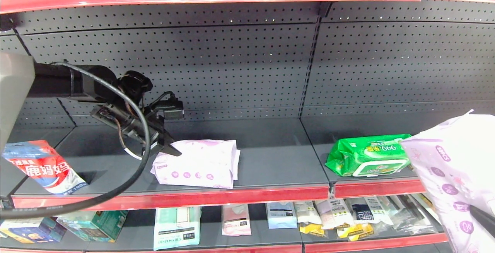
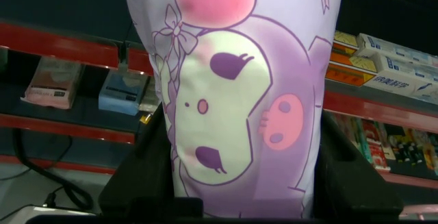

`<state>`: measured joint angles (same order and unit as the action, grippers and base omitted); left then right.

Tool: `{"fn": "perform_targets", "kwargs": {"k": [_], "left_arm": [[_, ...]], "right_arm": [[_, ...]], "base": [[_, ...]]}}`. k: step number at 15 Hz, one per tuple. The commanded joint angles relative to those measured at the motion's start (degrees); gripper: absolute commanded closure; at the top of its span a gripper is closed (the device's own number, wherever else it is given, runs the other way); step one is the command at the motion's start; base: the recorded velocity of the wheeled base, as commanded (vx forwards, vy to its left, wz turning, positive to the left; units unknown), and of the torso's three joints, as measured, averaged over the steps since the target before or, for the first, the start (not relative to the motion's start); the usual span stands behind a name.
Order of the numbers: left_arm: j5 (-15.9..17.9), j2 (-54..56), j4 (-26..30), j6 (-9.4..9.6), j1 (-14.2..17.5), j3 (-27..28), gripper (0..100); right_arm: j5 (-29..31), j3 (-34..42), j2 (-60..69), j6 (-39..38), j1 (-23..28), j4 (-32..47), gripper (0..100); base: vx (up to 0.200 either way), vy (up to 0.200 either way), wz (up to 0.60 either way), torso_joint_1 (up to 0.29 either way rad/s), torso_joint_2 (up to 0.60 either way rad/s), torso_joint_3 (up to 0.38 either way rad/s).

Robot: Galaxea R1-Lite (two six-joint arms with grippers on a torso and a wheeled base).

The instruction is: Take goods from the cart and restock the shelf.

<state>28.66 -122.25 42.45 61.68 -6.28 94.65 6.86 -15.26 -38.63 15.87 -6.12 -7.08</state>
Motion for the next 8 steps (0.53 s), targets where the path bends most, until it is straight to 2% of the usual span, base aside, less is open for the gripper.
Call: {"fn": "perform_targets", "kwargs": {"k": [1, 8], "left_arm": [[-0.1, 0.2, 0.1, 0.01, 0.0, -0.9, 100], [-0.6, 0.5, 0.1, -0.86, 0.1, -1.8, 100]], "right_arm": [[0.0, 0.0, 0.0, 0.0, 0.0, 0.0, 100], [0.0, 0.1, 0.0, 0.0, 0.0, 0.0, 100]], "base": [[0.0, 0.0, 0.0, 0.0, 0.0, 0.0], [0.0, 0.0, 0.0, 0.0, 0.0, 0.0]]}}
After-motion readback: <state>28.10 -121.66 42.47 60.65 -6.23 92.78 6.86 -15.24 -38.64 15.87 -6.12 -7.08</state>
